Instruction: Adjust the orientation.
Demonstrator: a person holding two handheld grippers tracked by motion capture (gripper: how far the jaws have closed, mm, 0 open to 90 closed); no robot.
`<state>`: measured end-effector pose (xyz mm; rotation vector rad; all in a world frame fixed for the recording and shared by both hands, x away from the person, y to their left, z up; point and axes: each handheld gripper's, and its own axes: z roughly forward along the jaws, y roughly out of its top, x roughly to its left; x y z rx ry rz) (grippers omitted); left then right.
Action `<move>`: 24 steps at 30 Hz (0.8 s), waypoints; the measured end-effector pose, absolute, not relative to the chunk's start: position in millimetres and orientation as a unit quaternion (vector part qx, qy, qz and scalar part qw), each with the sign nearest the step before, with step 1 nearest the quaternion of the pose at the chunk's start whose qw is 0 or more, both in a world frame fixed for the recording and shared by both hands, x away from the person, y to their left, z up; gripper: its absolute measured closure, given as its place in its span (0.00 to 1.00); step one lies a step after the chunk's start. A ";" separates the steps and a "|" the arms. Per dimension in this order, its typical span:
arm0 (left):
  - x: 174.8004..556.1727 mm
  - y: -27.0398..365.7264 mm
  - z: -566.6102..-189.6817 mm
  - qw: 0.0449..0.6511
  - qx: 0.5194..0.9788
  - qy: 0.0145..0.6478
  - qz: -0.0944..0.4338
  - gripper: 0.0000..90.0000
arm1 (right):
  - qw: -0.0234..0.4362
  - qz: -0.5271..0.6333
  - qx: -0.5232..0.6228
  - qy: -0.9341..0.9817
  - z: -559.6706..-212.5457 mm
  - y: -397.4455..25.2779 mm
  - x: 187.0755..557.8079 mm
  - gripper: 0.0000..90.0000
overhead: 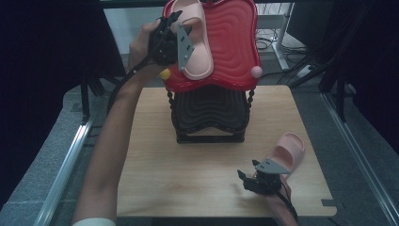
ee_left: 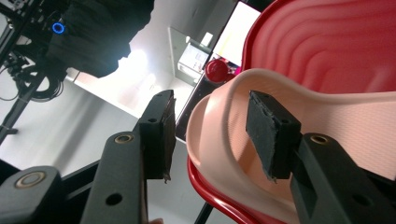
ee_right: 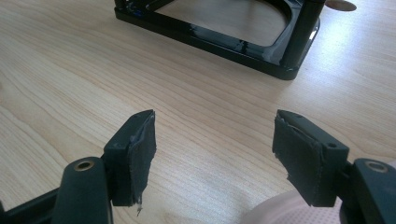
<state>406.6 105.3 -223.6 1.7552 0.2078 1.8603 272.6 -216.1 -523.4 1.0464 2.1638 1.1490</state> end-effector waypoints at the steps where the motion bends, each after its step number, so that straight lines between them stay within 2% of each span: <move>1: 403.2 104.9 -224.1 0.282 0.656 0.076 0.696 0.59 | 0.236 0.419 0.382 0.789 -523.4 -215.9 272.5 0.34; 12: 358.7 112.2 -231.6 0.310 0.670 0.080 0.670 0.59 | 0.235 0.419 0.379 0.791 -523.2 -212.3 270.7 0.34; 24: 312.6 119.7 -270.7 0.328 0.680 0.084 0.651 0.59 | 0.241 0.421 0.385 0.785 -520.1 -217.0 272.2 0.34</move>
